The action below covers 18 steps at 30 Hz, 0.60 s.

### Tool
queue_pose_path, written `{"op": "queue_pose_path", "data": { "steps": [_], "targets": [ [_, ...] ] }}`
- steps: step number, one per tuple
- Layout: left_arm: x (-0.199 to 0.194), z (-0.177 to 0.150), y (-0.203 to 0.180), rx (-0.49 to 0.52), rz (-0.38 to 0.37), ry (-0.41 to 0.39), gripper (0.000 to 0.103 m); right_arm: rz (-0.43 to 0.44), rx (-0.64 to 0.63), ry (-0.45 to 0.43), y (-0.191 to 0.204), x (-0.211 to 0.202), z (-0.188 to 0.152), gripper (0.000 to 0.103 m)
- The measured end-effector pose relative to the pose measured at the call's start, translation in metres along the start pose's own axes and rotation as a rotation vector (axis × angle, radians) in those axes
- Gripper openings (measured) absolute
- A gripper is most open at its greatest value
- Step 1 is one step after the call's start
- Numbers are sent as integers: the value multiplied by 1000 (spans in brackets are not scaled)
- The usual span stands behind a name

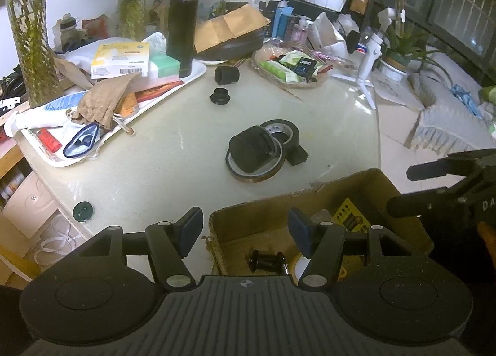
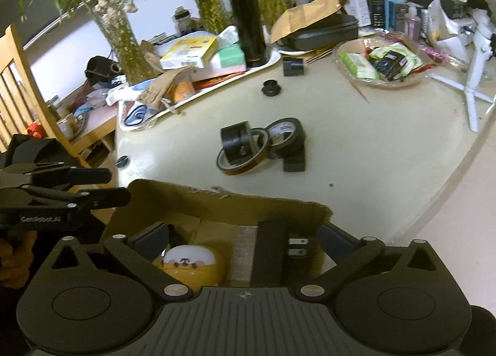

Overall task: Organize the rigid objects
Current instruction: 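Lower the clear acrylic strip into the box and open the right tool, then move both open tools back toward the tape rolls on the table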

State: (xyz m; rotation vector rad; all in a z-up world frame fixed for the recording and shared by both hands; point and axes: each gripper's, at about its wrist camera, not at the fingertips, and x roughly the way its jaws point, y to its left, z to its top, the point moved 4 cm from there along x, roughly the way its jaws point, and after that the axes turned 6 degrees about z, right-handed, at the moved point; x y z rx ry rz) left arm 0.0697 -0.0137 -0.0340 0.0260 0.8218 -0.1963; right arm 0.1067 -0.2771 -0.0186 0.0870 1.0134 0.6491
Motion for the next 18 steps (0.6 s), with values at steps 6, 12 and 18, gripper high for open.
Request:
{"op": "queue_pose_path", "data": {
  "steps": [6, 12, 18],
  "targets": [
    [1, 0, -2, 19, 6, -3, 60, -20, 14, 1, -8, 1, -1, 103],
    [2, 1, -3, 25, 13, -7, 60, -31, 37, 2, -15, 2, -1, 103],
    [4, 3, -3, 29, 14, -7, 60, -37, 50, -4, -21, 3, 1, 103]
  ]
}}
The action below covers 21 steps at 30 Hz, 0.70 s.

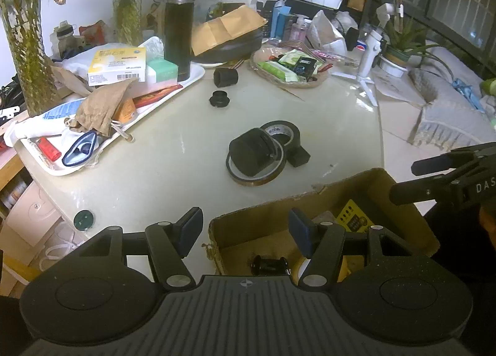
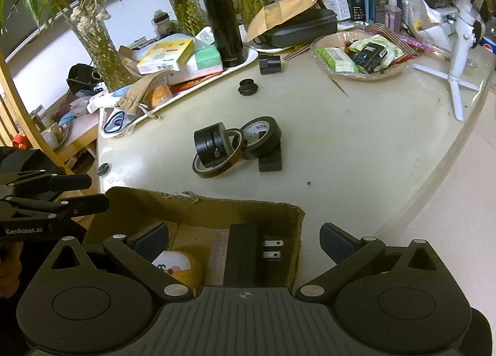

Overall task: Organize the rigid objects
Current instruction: 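Move both open tools back toward the tape rolls on the table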

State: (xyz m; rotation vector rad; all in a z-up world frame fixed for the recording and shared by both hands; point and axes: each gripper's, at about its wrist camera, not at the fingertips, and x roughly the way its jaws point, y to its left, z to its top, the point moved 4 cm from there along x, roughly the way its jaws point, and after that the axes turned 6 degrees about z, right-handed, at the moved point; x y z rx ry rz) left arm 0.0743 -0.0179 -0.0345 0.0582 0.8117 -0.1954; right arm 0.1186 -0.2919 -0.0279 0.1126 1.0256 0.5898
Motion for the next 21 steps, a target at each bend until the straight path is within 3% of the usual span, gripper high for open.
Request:
{"op": "queue_pose_path", "data": {
  "steps": [21],
  "targets": [
    [20, 20, -1, -6, 13, 7, 60, -16, 52, -23, -13, 8, 13, 103]
  ]
}}
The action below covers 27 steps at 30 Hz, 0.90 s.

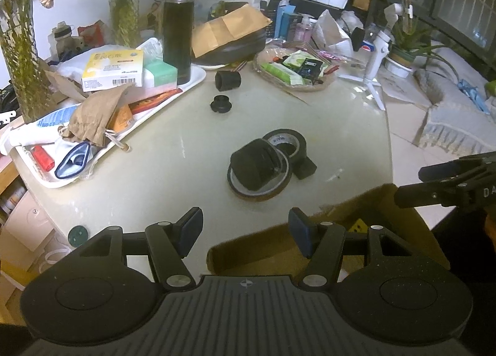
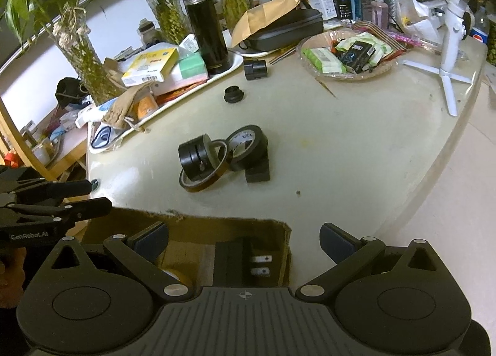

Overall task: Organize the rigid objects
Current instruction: 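Move both open tools back toward the tape rolls on the table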

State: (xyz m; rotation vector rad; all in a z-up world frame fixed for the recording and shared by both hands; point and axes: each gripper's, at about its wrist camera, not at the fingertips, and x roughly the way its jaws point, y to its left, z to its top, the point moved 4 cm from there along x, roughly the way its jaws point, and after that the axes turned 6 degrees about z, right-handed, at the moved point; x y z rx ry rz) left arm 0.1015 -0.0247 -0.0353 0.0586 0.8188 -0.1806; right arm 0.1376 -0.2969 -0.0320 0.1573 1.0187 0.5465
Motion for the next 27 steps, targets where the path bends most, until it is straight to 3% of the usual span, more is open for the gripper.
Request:
{"op": "queue_pose_path", "data": {
  "steps": [16, 27],
  "targets": [
    [25, 34, -9, -1, 8, 15, 60, -22, 13, -30, -7, -6, 22, 103],
    [49, 48, -14, -23, 19, 95, 60, -55, 14, -31, -25, -9, 24, 103]
  ]
}}
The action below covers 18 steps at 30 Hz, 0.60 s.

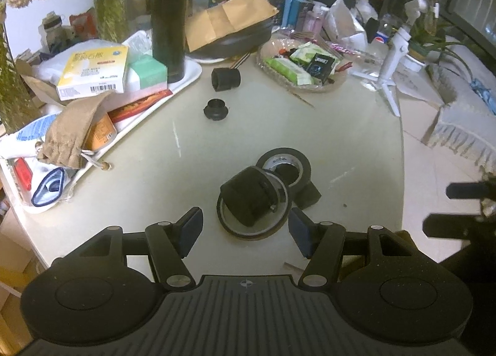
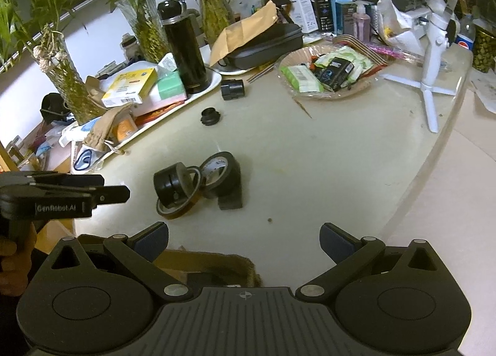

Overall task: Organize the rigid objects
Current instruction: 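Move both open tools back toward the tape rolls on the table, then close the left tool on the large black tape roll and lift it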

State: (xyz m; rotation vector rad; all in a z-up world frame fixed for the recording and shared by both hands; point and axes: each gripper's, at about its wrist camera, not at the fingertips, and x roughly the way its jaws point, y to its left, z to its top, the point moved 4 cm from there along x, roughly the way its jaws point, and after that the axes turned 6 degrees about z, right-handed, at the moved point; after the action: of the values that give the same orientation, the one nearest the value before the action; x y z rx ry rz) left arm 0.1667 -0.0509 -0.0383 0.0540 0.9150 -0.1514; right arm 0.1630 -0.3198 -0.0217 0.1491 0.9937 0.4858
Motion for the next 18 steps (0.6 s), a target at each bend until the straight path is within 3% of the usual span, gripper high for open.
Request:
{"op": "queue_pose_path", "data": {
  "steps": [10, 18],
  "targets": [
    [31, 9, 5, -92, 18, 86, 60, -23, -37, 11, -7, 0, -12, 103],
    [55, 17, -8, -92, 45, 110, 62, -7, -6, 6, -15, 0, -12, 103]
  ]
}}
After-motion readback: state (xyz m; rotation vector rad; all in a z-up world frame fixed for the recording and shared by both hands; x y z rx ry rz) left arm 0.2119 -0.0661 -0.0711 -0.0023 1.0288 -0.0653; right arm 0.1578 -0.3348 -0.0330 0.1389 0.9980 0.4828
